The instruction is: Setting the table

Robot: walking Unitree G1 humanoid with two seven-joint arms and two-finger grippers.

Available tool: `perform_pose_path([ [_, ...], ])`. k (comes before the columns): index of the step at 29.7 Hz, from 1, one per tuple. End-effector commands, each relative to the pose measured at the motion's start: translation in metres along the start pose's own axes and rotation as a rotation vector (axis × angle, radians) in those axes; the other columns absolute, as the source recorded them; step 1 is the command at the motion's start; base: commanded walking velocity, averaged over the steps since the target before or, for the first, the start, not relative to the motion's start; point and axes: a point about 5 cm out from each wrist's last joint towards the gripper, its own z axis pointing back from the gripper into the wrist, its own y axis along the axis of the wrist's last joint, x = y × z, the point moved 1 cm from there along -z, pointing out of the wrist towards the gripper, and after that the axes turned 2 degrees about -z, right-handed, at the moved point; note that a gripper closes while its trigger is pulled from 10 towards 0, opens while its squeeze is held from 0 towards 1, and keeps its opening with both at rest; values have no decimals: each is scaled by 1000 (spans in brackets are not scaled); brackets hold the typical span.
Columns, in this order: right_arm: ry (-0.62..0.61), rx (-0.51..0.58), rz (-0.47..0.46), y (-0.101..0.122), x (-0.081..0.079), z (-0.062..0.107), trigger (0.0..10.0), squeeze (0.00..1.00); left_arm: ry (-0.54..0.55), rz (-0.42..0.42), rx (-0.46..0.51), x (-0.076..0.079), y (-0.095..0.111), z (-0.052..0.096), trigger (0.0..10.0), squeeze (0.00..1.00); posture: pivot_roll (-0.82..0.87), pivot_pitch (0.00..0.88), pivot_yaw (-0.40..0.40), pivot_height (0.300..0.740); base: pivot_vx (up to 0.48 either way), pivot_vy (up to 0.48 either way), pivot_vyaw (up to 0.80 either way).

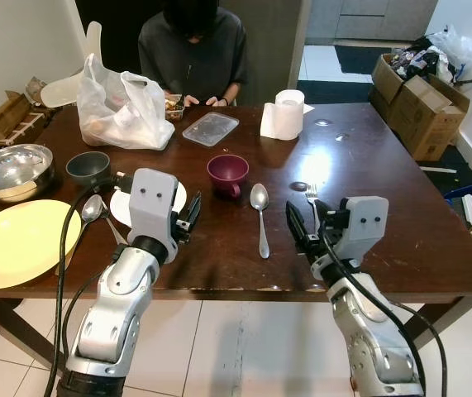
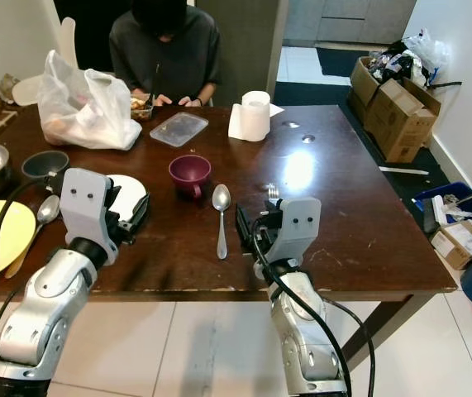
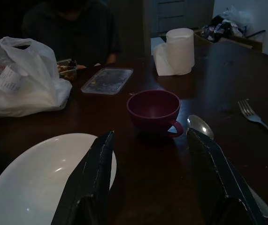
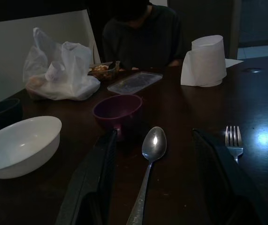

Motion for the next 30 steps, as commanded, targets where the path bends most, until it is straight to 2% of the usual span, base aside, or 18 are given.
perform_pose_path([
  [1,6,-7,6,1,-1,-1,10000,0,5,3,-9,1,-5,0,10000,0,-34,0,90,740,0,0,0],
  [11,-1,-8,7,1,-1,3,10000,0,-14,2,-27,4,-12,-1,10000,0,-54,0,105,740,0,0,0],
  [14,-9,-14,4,-1,-1,2,10000,0,-18,15,-7,3,-5,-4,10000,0,-67,0,107,740,0,0,0],
  [23,-5,-18,4,-1,0,2,10000,0,-28,54,13,5,-1,-4,10000,0,-49,0,100,740,0,0,0],
  [30,2,-10,-4,-1,-4,-1,10000,0,-25,35,24,3,-1,-4,10000,0,-48,0,105,740,0,0,0],
])
